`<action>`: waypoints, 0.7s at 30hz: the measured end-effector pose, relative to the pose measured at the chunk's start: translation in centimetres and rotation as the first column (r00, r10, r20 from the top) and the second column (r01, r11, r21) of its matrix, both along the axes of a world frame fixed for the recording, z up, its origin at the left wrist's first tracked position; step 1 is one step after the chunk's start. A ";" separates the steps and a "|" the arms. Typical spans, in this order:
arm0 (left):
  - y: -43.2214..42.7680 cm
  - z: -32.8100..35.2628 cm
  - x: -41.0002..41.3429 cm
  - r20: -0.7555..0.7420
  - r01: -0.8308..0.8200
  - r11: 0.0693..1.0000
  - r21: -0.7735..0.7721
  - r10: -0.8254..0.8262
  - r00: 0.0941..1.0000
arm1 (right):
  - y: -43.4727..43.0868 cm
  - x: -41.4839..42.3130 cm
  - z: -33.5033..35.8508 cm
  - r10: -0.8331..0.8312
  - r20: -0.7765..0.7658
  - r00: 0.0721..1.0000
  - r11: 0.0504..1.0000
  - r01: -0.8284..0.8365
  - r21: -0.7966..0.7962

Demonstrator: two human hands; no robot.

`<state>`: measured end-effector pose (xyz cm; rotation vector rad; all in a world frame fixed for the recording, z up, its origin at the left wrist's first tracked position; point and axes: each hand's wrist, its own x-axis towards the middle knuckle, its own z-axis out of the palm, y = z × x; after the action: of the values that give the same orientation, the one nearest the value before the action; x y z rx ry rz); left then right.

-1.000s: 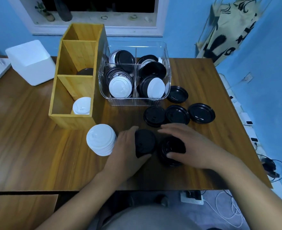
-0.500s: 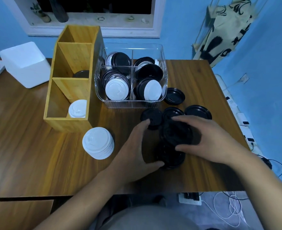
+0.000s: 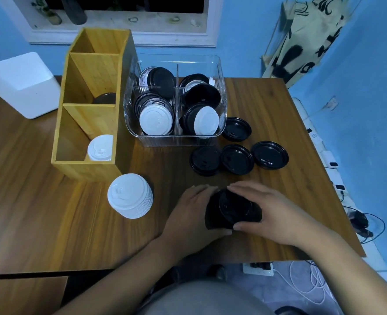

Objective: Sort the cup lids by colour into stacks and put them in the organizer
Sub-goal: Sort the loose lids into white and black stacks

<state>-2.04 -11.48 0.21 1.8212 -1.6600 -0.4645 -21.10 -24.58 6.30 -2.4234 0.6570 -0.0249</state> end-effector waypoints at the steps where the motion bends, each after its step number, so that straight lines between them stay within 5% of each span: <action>1: 0.0 -0.1 0.0 0.006 0.004 1.000 -0.008 -0.004 1.000 | 0.1 0.1 -0.1 -0.012 -0.001 1.000 1.000 0.012 0.003; 21: -0.2 -0.9 0.2 0.009 0.034 0.999 -0.008 -0.034 0.999 | 1.3 1.2 1.4 0.054 -0.123 0.991 0.977 -0.078 -0.199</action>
<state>-1.81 -11.66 -0.67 1.7946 -1.6986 -0.4640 -19.94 -23.32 7.67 -2.6592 0.6531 0.0819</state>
